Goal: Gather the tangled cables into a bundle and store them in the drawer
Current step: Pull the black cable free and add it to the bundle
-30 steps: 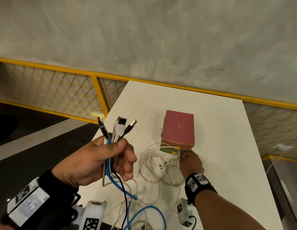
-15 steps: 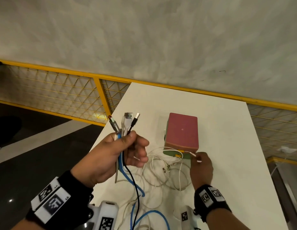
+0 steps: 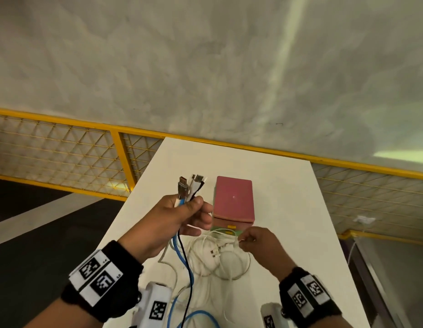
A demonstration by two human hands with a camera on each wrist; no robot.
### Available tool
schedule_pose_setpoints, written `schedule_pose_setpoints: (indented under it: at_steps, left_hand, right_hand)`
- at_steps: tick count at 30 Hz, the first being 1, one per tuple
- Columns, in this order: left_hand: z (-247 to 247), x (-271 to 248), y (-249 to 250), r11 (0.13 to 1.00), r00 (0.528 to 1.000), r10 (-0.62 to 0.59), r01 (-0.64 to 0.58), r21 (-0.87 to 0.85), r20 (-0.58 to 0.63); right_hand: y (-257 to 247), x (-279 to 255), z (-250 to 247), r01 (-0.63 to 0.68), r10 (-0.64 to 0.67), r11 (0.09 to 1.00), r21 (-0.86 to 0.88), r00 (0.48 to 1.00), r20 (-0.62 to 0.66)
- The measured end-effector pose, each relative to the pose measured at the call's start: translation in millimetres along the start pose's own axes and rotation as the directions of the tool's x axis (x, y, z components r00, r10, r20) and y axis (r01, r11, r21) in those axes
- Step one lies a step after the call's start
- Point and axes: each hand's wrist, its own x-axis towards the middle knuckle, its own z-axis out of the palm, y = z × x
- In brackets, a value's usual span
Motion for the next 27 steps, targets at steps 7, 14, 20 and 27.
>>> schedule_pose_setpoints:
  at_steps: [7, 14, 20, 27]
  left_hand:
    - [13.2, 4.0, -0.1, 0.96, 0.996, 0.087, -0.091, 0.265, 0.027]
    - [36.0, 14.2, 23.5, 0.848, 0.941, 0.331, -0.33, 0.414, 0.073]
    - [50.2, 4.7, 44.1, 0.926, 0.948, 0.314, -0.319, 0.203, 0.055]
    - [41.0, -7.4, 51.0, 0.944, 0.969, 0.246, -0.231, -0.233, 0.035]
  right_hand:
    - [-73.1, -26.1, -26.4, 0.209, -0.129, 0.917, 0.34, 0.961, -0.244]
    - [-153.8, -57.1, -66.9, 0.432, -0.362, 0.835, 0.342, 0.898, -0.249]
    - [-174.2, -63.4, -70.5, 0.391, -0.249, 0.775, 0.496, 0.911, -0.329]
    - [-135.7, -69.4, -11.9, -0.357, 0.215, 0.617, 0.702, 0.934, 0.285]
